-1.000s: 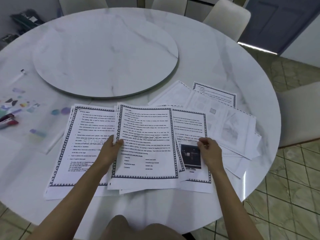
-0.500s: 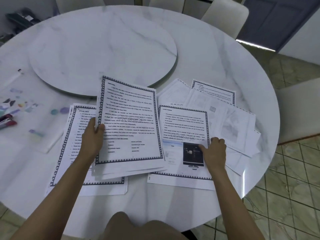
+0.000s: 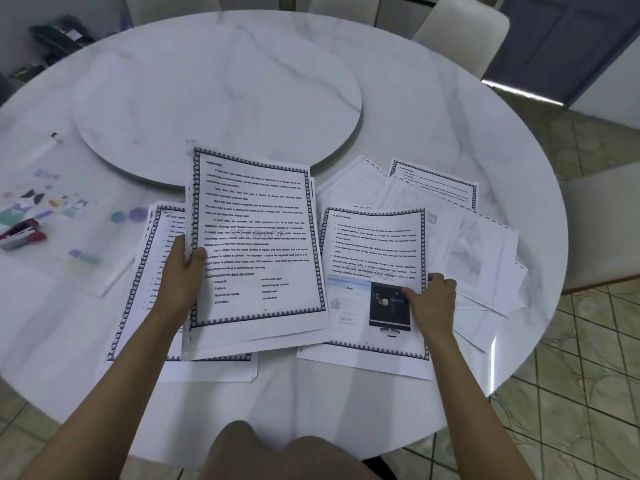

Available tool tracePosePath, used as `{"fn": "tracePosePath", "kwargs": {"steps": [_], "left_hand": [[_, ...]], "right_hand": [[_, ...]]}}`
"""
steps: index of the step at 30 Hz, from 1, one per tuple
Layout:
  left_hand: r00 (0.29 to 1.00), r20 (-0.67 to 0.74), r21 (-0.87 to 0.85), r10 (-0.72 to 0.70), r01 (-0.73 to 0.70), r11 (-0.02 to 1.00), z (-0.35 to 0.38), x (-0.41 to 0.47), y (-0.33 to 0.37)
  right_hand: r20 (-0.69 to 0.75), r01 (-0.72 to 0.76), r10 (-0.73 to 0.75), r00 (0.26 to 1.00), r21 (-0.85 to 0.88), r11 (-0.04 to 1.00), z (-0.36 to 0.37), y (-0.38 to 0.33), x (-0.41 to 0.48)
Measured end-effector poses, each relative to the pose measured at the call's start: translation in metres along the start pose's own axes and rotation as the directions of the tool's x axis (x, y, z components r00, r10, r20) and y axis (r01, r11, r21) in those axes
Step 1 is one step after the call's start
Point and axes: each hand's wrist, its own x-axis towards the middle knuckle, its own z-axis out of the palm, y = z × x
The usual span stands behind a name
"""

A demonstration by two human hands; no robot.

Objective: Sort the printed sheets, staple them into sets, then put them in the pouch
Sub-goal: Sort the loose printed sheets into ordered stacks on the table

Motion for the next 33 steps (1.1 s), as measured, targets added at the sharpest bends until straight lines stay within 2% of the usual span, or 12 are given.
{"fn": "tracePosePath", "kwargs": {"steps": [15, 19, 25, 33], "left_hand": [[0.998, 0.048, -0.047, -0.050, 0.052, 0.998, 0.000, 0.000, -0.004], [0.995, 0.069, -0.055, -0.076, 0.080, 0.995, 0.006, -0.002, 0.003], [0.989, 0.106, -0.070, -0.101, 0.109, 0.992, 0.027, -0.001, 0.009], [0.980, 0.161, -0.084, -0.121, 0.136, 0.987, 0.063, -0.007, 0.017]], "right_hand": [[-0.126, 0.153, -0.128, 0.984, 0.215, 0.965, -0.014, -0.001, 0.016], [-0.045, 0.221, -0.217, 0.975, 0.176, 0.959, -0.012, -0.009, 0.026], [-0.088, 0.260, -0.248, 0.965, 0.154, 0.953, -0.020, 0.005, 0.039], [0.004, 0.325, -0.326, 0.945, -0.081, 0.942, -0.048, 0.056, 0.067]]}}
